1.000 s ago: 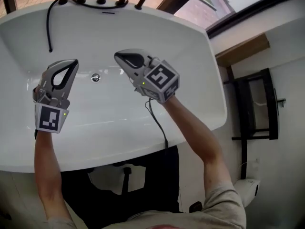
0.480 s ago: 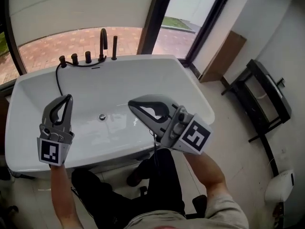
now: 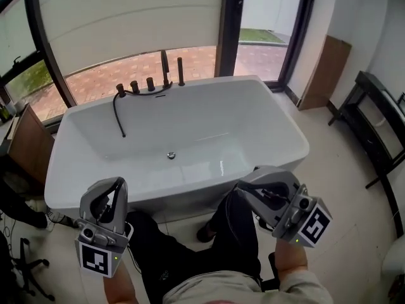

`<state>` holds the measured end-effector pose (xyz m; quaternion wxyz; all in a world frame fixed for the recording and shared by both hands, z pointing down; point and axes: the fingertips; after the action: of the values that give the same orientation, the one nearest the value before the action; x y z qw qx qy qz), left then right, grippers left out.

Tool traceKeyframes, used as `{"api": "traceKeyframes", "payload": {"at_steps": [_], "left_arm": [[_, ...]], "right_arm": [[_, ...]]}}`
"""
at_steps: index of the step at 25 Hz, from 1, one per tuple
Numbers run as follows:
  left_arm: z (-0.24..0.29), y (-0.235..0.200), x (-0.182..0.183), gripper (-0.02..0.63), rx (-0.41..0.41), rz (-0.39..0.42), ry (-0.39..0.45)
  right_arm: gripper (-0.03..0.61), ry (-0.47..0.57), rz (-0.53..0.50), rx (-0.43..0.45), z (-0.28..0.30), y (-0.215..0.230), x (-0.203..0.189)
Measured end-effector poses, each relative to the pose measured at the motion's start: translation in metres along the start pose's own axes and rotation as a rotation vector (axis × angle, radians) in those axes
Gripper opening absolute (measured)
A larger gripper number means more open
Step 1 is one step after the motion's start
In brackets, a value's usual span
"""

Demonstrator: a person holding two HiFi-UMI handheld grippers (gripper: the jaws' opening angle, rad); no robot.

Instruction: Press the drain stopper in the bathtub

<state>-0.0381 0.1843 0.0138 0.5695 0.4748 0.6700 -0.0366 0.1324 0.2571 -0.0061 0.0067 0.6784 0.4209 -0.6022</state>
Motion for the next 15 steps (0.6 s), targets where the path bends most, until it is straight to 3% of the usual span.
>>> {"api": "traceKeyframes", "payload": {"at_steps": [6, 12, 15], "left_arm": [[-0.022, 0.031, 0.036, 0.008, -0.006, 0.056, 0.044], [-0.035, 0.030, 0.085, 0.008, 0.012, 0.117, 0.104], [-0.041, 0.030, 0.096, 0.008, 0.016, 0.105, 0.135]], "right_arm": [[0.002, 0.027, -0.041, 0.001, -0.026, -0.011, 0.027], [0.002, 0.065, -0.105, 0.009, -0.024, -0.023, 0.056], [0.002, 0.072, -0.118, -0.007, -0.030, -0.023, 0.060]]}}
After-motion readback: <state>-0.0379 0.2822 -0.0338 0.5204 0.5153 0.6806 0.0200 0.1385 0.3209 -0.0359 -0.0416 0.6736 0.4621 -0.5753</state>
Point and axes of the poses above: the fingertips, and each gripper's own axes: z forward along the fingers, y to its right, x out of its top, and after that the axes turned 9 degrees about -y, right-handed
